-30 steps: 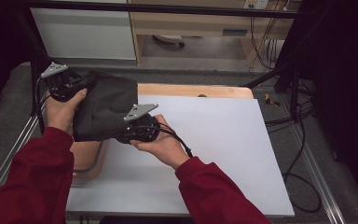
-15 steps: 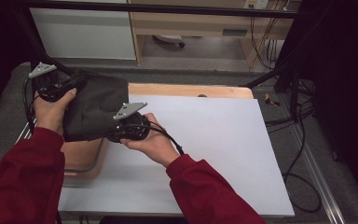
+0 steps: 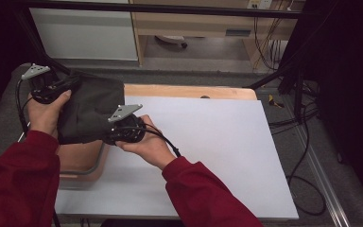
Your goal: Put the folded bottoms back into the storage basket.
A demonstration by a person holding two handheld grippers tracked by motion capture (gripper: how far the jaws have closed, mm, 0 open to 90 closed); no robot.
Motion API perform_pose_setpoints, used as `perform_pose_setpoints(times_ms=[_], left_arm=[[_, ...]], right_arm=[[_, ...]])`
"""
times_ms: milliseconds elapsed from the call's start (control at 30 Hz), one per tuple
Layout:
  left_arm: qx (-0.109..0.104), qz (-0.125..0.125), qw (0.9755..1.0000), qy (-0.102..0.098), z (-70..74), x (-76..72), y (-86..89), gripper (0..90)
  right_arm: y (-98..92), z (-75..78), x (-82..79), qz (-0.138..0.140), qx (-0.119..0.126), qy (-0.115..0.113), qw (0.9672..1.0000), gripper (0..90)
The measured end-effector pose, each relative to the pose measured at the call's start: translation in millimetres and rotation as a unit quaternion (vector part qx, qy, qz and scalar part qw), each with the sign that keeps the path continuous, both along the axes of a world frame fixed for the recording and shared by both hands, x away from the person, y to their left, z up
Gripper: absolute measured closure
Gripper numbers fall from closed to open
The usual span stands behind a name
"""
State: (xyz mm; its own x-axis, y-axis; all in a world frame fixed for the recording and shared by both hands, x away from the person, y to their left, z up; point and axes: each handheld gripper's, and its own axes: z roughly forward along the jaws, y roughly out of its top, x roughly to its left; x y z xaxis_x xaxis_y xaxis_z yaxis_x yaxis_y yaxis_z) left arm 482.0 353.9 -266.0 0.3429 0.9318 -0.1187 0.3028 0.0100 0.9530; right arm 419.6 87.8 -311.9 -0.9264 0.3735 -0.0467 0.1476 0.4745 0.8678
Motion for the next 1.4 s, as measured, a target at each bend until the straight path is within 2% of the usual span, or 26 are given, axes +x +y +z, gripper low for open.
perform_pose_setpoints(times_ms=[200, 900, 1400], left_arm=[[0.008, 0.011, 0.9999, -0.002, 0.4, -2.1, 5.5, 81.8], [0.015, 0.023, 0.9996, 0.004, -3.5, -3.3, 25.2, 81.7], [0.016, 0.035, 0.9992, 0.01, -8.6, -7.8, 40.9, 81.7]], right_arm=[[7.5, -0.7, -0.4, 0.003, 0.0, -0.003, 1.0, 64.0], [28.4, -7.8, -0.1, 0.005, 0.008, -0.003, 1.0, 64.1], [44.1, -10.6, -2.2, 0.012, 0.004, -0.004, 0.9999, 64.0]])
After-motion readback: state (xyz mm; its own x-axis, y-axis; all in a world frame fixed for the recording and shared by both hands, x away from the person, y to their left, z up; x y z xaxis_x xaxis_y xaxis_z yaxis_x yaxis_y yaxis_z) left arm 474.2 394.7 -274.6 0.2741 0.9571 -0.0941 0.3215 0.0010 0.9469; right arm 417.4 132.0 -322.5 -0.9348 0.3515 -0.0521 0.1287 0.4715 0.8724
